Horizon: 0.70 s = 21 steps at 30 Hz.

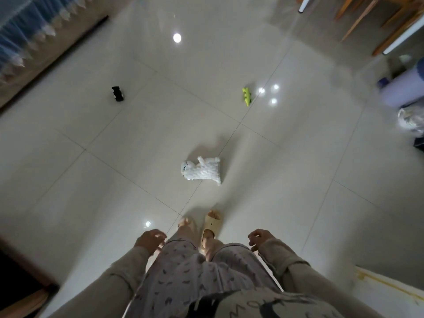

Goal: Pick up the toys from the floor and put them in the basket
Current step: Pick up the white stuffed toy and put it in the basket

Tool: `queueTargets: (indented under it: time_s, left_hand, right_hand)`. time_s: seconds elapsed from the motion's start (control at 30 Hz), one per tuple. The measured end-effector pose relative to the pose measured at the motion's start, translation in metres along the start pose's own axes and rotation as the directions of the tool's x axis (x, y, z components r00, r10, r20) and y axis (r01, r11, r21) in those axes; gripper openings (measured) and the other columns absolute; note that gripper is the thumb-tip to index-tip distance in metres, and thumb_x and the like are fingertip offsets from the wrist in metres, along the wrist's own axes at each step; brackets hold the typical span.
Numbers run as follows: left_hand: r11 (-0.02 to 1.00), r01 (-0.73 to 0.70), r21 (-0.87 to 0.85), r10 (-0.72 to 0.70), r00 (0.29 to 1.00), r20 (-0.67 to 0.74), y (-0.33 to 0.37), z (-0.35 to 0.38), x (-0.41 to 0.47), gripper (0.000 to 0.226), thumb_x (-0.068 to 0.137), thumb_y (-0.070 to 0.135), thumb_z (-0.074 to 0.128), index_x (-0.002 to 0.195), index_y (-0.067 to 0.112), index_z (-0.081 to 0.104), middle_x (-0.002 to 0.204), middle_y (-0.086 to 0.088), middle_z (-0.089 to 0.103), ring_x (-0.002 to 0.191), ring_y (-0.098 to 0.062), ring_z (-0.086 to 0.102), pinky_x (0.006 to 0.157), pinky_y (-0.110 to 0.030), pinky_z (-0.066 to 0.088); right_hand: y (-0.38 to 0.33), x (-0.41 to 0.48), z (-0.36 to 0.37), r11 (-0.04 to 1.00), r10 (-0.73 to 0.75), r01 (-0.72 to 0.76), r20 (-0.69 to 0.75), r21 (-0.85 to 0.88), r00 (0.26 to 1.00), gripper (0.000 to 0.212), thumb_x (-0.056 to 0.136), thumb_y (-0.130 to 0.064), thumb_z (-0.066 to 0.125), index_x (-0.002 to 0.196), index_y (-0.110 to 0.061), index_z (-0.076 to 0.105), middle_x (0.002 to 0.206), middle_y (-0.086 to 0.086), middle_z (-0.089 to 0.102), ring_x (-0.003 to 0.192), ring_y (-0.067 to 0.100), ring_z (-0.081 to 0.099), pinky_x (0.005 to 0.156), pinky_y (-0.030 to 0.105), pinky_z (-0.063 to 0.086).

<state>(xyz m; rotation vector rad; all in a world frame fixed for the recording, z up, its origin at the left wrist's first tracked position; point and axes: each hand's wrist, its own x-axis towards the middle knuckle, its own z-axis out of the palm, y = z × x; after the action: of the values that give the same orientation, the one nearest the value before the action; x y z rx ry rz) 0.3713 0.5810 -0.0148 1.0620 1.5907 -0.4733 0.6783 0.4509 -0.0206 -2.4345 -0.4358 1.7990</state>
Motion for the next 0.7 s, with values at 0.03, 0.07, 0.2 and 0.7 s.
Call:
queueTargets:
  time_s: [0.03,0.07,0.2,0.7]
  left_hand:
    - [1.000,-0.013,0.011,0.013,1.000,0.007,0.013,-0.003,0.004,0.017,0.089,0.008,0.047,0.093,0.011,0.063,0.088,-0.010,0.064,0.064,-0.022,0.059,0.051,-0.024,0.038]
    - [0.999,-0.023,0.027,0.023,1.000,0.010,0.024,-0.006,0.008,0.017,0.089,0.009,0.046,0.095,0.011,0.062,0.090,-0.009,0.063,0.063,-0.018,0.058,0.051,-0.023,0.039]
    - [0.994,-0.054,0.091,0.052,0.998,0.025,0.057,-0.018,0.025,0.023,0.091,0.011,0.045,0.103,0.009,0.064,0.083,-0.005,0.062,0.056,-0.008,0.053,0.049,-0.016,0.036]
    - [0.989,-0.068,0.132,0.065,0.998,0.024,0.112,-0.038,0.259,0.022,0.088,0.007,0.051,0.100,-0.001,0.068,0.096,-0.019,0.069,0.083,-0.031,0.065,0.080,-0.030,0.049]
  right_hand:
    - [0.000,0.003,-0.001,1.000,0.018,-0.018,-0.003,0.003,1.000,0.019,0.091,-0.004,0.048,0.074,-0.012,0.053,0.064,0.005,0.055,0.052,0.018,0.050,0.046,0.022,0.037]
    - [0.000,0.007,-0.002,0.999,0.034,-0.034,-0.005,0.012,0.999,0.022,0.091,-0.003,0.048,0.072,-0.012,0.053,0.063,0.005,0.055,0.051,0.018,0.050,0.045,0.021,0.037]
    - [-0.008,0.020,-0.008,0.997,0.074,-0.076,-0.037,-0.029,0.997,0.031,0.090,-0.002,0.049,0.062,-0.017,0.051,0.064,0.006,0.055,0.056,0.019,0.050,0.065,0.025,0.045]
    - [-0.105,0.230,0.007,0.993,0.081,-0.083,0.028,0.081,0.996,0.023,0.087,-0.009,0.050,0.068,-0.021,0.055,0.075,0.007,0.062,0.060,0.018,0.060,0.052,0.022,0.040]
